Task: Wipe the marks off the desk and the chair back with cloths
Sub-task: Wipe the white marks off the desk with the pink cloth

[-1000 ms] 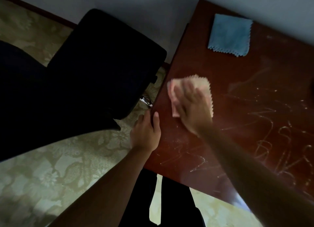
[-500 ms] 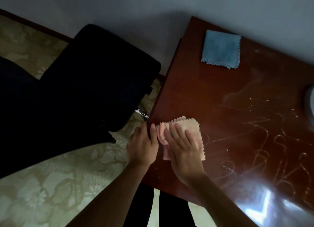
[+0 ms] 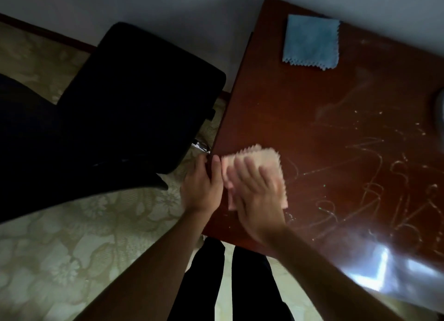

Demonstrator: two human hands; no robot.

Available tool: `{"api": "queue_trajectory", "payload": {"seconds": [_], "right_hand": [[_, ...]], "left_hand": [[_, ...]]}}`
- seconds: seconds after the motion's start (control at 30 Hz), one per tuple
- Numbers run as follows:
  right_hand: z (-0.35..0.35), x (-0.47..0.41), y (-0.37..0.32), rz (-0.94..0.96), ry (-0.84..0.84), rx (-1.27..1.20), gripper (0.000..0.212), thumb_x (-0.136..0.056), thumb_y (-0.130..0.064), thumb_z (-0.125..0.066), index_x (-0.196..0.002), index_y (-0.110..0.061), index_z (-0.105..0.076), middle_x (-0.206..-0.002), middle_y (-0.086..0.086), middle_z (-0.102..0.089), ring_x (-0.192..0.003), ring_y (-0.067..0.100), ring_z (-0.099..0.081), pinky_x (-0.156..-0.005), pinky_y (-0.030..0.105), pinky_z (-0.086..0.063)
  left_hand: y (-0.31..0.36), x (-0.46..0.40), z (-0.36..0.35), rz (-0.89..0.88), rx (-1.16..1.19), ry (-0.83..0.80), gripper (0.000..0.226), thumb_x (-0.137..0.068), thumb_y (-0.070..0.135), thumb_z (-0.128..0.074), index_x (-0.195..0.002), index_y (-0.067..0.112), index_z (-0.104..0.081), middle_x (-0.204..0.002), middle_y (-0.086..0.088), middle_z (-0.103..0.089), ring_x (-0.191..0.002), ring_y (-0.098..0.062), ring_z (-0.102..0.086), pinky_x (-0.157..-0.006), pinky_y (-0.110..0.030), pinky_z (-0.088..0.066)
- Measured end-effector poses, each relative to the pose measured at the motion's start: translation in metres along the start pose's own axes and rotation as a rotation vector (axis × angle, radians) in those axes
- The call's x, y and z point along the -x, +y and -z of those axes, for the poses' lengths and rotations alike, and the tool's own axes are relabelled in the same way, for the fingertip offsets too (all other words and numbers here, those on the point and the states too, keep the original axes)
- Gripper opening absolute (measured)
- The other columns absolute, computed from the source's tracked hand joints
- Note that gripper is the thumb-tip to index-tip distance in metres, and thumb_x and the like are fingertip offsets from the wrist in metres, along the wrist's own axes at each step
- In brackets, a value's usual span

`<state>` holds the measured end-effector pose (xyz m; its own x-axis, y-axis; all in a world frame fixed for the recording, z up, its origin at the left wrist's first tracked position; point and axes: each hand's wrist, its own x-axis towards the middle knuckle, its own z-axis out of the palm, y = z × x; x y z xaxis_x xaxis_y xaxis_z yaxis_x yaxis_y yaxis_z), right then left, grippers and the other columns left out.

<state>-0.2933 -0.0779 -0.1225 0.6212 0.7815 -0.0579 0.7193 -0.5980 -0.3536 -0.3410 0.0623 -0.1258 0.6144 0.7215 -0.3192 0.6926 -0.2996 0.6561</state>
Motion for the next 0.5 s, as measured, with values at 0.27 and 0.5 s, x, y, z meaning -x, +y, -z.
{"api": "queue_trajectory", "payload": {"seconds": [0.27, 0.5], "right_hand": [[0.039, -0.109, 0.069, -0.077, 0.002, 0.089, 0.049, -0.105, -0.034, -0.024, -0.149, -0.018, -0.037, -0.158, 0.009, -0.029, -0.148, 0.026, -0.019, -0.117, 0.048, -0.021], [0.026, -0.117, 0.043, -0.081, 0.074, 0.018, 0.045, -0.103, -0.027, -0.031, -0.143, -0.013, -0.047, -0.153, 0.007, -0.040, -0.146, 0.028, -0.027, -0.118, 0.047, -0.020]], "left_hand": [[0.001, 0.006, 0.001, -0.025, -0.023, -0.049, 0.065, -0.087, 0.072, -0.031, -0.126, 0.025, -0.055, -0.112, 0.002, -0.060, -0.096, -0.019, -0.062, -0.080, -0.036, -0.051], [0.000, 0.005, -0.001, -0.026, -0.034, -0.026, 0.057, -0.097, 0.062, -0.028, -0.124, 0.021, -0.056, -0.107, -0.003, -0.062, -0.093, -0.023, -0.063, -0.079, -0.039, -0.051]]}}
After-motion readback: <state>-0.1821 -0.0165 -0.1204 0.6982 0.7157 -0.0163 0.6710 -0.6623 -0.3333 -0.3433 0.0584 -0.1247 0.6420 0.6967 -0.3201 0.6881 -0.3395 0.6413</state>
